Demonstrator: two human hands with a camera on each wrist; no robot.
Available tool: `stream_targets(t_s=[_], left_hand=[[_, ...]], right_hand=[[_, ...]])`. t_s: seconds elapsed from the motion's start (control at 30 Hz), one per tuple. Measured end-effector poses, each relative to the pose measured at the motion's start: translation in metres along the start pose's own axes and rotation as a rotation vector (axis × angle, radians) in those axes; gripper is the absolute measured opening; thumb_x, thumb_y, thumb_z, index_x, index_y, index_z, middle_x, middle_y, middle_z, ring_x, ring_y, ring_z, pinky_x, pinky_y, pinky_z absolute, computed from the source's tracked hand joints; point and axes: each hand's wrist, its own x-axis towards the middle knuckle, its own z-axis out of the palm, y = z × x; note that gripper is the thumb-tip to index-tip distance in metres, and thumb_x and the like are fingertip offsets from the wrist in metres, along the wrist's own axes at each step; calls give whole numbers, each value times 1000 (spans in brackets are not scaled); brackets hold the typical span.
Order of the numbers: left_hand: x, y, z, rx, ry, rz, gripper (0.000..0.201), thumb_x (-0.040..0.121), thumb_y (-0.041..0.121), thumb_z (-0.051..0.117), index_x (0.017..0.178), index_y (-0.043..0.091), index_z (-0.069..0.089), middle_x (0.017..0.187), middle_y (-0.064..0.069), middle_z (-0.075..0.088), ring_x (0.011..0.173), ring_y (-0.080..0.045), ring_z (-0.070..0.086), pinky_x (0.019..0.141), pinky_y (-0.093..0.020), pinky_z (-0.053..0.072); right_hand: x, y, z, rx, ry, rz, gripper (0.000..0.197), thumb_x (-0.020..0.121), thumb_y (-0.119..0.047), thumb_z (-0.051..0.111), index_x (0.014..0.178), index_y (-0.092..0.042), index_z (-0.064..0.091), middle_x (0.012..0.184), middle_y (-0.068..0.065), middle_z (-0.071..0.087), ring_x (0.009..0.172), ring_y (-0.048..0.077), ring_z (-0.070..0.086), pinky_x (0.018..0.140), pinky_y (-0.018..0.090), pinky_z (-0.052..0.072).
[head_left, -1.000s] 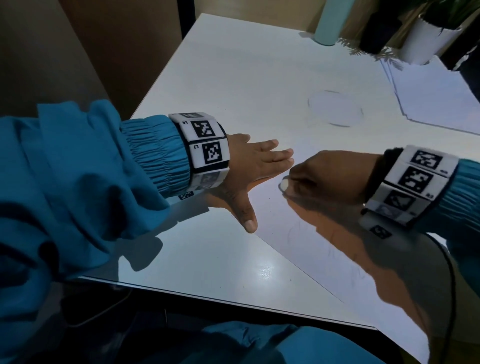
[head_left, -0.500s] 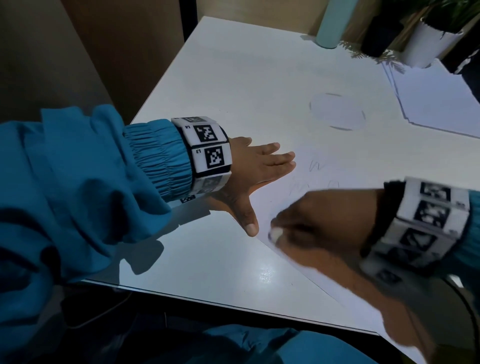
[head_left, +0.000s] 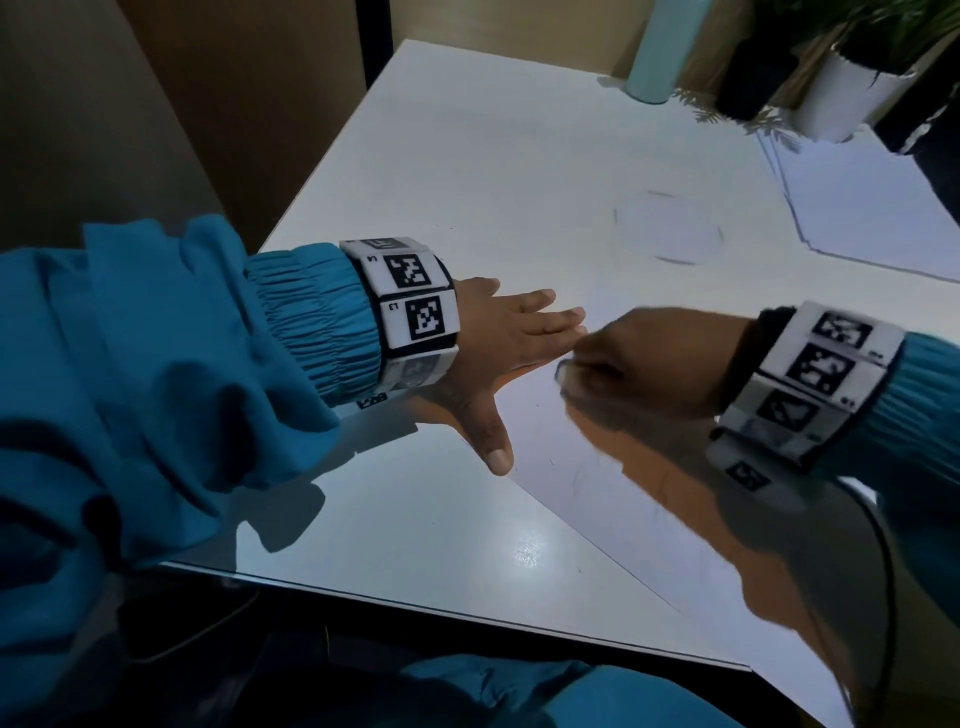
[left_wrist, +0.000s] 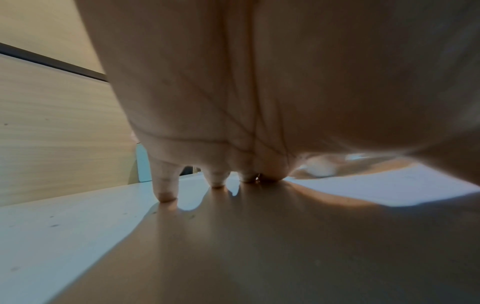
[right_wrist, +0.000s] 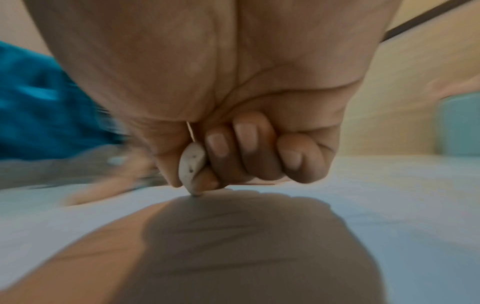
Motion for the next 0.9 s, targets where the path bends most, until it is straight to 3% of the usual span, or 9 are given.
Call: stream_targets(t_s=[0.1, 0.2, 0.3, 0.37, 0.43, 0.57, 0.7, 0.8, 0.9], left_hand=[[-1, -2, 6, -22, 44, 3, 152, 35, 104, 37, 153, 28, -19, 160, 16, -25, 148, -13, -21, 120, -54, 4], [-1, -2, 4, -13, 15, -5, 149, 40, 102, 43, 154, 27, -19, 160, 16, -25, 148, -13, -21, 120, -53, 3], [-1, 2, -4, 29, -26, -12, 141, 53, 96, 47, 153, 25, -21, 159, 14, -28, 148, -13, -22, 120, -52, 4], [-2, 1, -5, 42, -37, -9, 139, 56, 95, 47, 152, 25, -24, 159, 14, -29, 148, -13, -22, 120, -53, 6], [-3, 1, -6, 55, -40, -9, 139, 56, 96, 47, 152, 24, -24, 159, 13, -29, 148, -13, -22, 120, -52, 8], [-4, 3, -11, 65, -68, -15, 139, 57, 93, 52, 153, 24, -21, 159, 14, -27, 148, -11, -21, 121, -49, 12], [-11, -3, -16, -8, -65, -35, 139, 53, 91, 61, 156, 28, -7, 162, 16, -16, 150, -10, -9, 121, -45, 12], [-7, -10, -24, -59, 7, -45, 146, 40, 95, 57, 157, 28, 2, 164, 13, -5, 151, -15, 5, 119, -45, 19], [1, -11, -23, -49, -43, -64, 148, 38, 99, 51, 155, 34, -12, 163, 16, -14, 151, -15, -8, 122, -49, 5]], right_hand=[[-21, -40, 12, 92, -56, -225, 22, 98, -38, 36, 90, -31, 56, 74, -15, 48, 65, 7, 44, 66, 20, 33], [-13, -27, 4, 23, -25, -107, 28, 97, -40, 33, 83, -24, 51, 70, -13, 52, 62, 1, 47, 67, 21, 40], [6, 14, -4, -84, -38, 93, 33, 98, -42, 30, 73, -26, 46, 77, -6, 55, 78, 21, 56, 76, 30, 45], [9, 30, -6, -59, -31, 104, 39, 98, -44, 32, 64, -26, 37, 69, -7, 49, 72, 20, 53, 71, 31, 42], [7, 40, -10, 3, 19, 116, 40, 98, -44, 35, 65, -23, 40, 65, -3, 49, 65, 19, 51, 66, 33, 42], [1, 53, -20, 74, 183, 79, 45, 89, -55, 34, 70, -18, 50, 68, 3, 57, 63, 21, 51, 66, 36, 46], [-6, 43, -30, 174, 264, 51, 35, 83, -47, 47, 96, -22, 66, 78, -5, 65, 69, 14, 56, 68, 33, 47], [-8, 26, -27, 236, 277, -35, 38, 77, -44, 48, 92, -20, 72, 77, -4, 64, 68, 17, 59, 66, 33, 48], [6, 20, -21, 121, 233, -84, 50, 72, -41, 32, 79, -15, 75, 73, 3, 61, 64, 27, 59, 60, 34, 49]])
